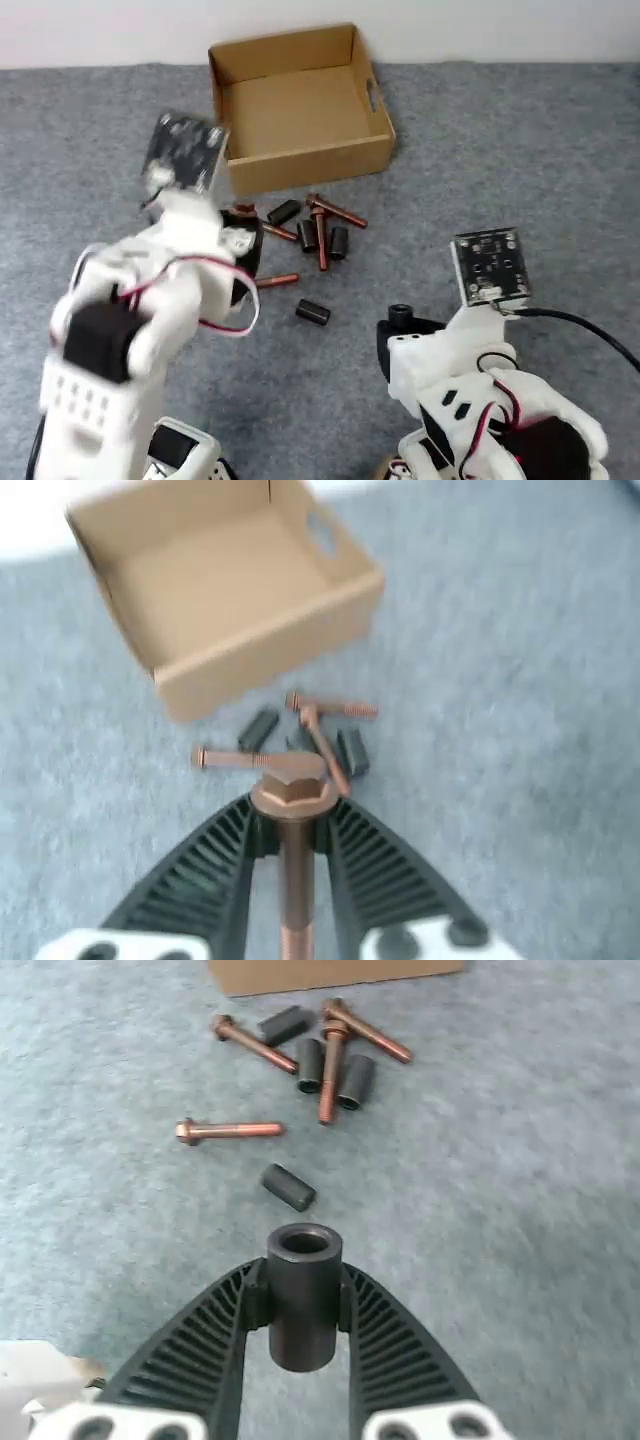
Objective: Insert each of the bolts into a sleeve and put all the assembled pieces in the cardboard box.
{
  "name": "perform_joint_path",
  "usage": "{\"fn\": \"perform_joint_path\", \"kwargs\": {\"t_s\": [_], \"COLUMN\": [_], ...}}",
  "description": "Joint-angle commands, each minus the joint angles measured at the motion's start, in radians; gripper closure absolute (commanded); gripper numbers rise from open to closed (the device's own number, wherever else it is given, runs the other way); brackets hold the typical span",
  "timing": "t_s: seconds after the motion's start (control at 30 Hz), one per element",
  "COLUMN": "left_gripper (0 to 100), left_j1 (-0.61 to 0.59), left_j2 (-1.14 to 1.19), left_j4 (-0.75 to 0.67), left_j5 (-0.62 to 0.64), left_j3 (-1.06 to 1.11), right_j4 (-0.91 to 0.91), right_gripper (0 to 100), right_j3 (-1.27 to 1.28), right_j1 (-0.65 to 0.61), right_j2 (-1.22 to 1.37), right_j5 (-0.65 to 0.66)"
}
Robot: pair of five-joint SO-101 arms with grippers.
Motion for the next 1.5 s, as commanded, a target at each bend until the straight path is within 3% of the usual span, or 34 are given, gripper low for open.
{"fn": "perform_joint_path", "kwargs": {"t_s": [0.0, 0.23, 0.47, 0.57, 0.77, 1.03, 1.2, 1.47], "left_gripper": [100, 100, 100, 100, 100, 100, 100, 100], "left_j1": [0.006, 0.006, 0.006, 0.006, 0.006, 0.012, 0.115, 0.140], "left_j2": [-0.173, -0.434, -0.660, -0.727, -0.818, -0.830, -0.829, -0.824], "left_j4": [-0.193, -0.439, -0.598, -0.612, -0.612, -0.612, -0.617, -0.628], "left_j5": [-0.009, -0.008, -0.008, -0.005, 0.180, 0.296, 0.394, 0.411], "left_j3": [0.110, 0.344, 0.513, 0.564, 0.633, 0.661, 0.661, 0.662], "right_j4": [-0.090, -0.302, -0.516, -0.547, -0.545, -0.618, -0.680, -0.740], "right_gripper": [99.1, 99.1, 99.1, 99.1, 99.1, 99.1, 99.1, 99.1], "right_j3": [-0.035, 0.075, 0.207, 0.261, 0.402, 0.494, 0.557, 0.591], "right_j1": [-0.061, -0.206, -0.239, -0.232, -0.232, -0.243, -0.348, -0.369], "right_j2": [0.008, 0.010, -0.004, -0.058, -0.232, -0.286, -0.286, -0.285], "right_j5": [0.008, 0.009, 0.064, 0.087, 0.141, 0.267, 0.358, 0.367]}}
